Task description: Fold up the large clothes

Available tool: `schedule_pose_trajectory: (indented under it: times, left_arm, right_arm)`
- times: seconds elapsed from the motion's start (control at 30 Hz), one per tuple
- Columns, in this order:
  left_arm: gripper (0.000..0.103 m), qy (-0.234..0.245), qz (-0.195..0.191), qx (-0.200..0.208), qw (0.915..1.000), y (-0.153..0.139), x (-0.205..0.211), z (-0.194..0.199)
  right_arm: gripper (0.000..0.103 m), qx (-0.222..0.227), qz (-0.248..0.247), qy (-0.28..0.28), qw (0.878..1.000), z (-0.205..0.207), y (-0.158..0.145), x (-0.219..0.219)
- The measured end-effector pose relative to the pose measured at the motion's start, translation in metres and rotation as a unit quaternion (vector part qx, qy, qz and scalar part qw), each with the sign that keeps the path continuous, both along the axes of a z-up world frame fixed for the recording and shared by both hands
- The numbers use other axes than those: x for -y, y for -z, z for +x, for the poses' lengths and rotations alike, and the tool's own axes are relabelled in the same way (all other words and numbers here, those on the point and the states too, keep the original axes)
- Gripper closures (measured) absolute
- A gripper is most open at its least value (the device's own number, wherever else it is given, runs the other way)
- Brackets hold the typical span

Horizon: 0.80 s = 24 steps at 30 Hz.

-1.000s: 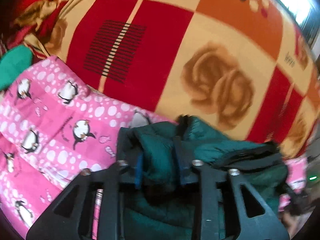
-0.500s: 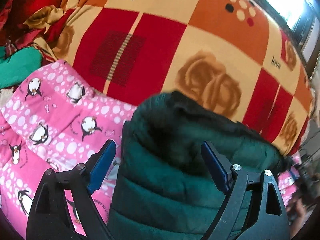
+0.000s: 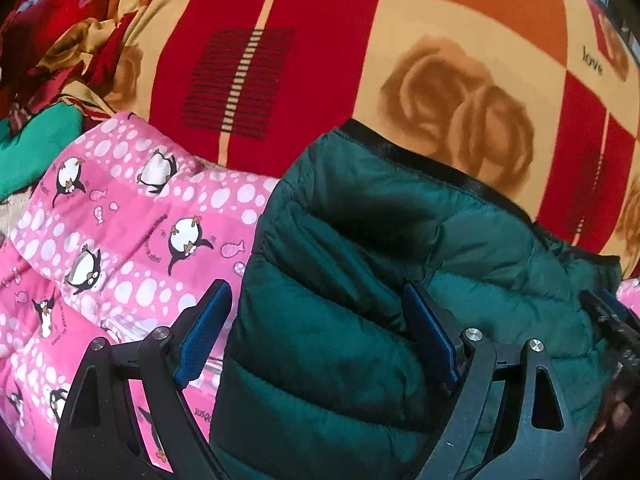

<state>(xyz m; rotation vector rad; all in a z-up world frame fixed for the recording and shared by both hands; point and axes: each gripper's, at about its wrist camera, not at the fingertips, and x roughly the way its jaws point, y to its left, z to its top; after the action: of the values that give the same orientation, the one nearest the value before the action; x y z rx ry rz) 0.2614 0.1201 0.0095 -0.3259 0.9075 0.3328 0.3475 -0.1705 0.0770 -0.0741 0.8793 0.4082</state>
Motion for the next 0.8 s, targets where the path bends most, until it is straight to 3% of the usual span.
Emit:
schedule_pose_trajectory:
  times: [0.1,0.23,0.33,0.53,0.67,0.8]
  left_arm:
    - [0.015,-0.002,0.004,-0.001,1.0000,0.005,-0.001,0.002]
    - [0.015,-0.006,0.002,-0.004,1.0000,0.008,-0.002,0.004]
    - [0.015,-0.006,-0.001,-0.007,1.0000,0.009,-0.003,0.002]
    - [0.015,-0.007,-0.005,-0.005,0.9999,0.008,-0.003,-0.001]
    - [0.015,-0.006,-0.005,-0.005,1.0000,0.008,-0.002,-0.003]
    - [0.015,-0.005,-0.008,-0.006,0.9999,0.010,-0.004,-0.002]
  right_arm:
    - [0.019,-0.008,-0.046,-0.002,0.999,0.009,0.023,-0.018]
    - [0.018,-0.036,-0.044,0.017,0.998,0.024,0.044,-0.017]
    - [0.018,-0.039,-0.044,0.021,0.998,0.022,0.037,-0.017]
    - [0.018,-0.008,0.029,-0.009,0.999,-0.002,-0.008,-0.027]
    - [0.018,-0.011,0.019,-0.060,0.998,-0.001,-0.013,-0.068]
    - [0.018,-0.021,-0.016,-0.082,0.996,0.010,0.006,-0.105]
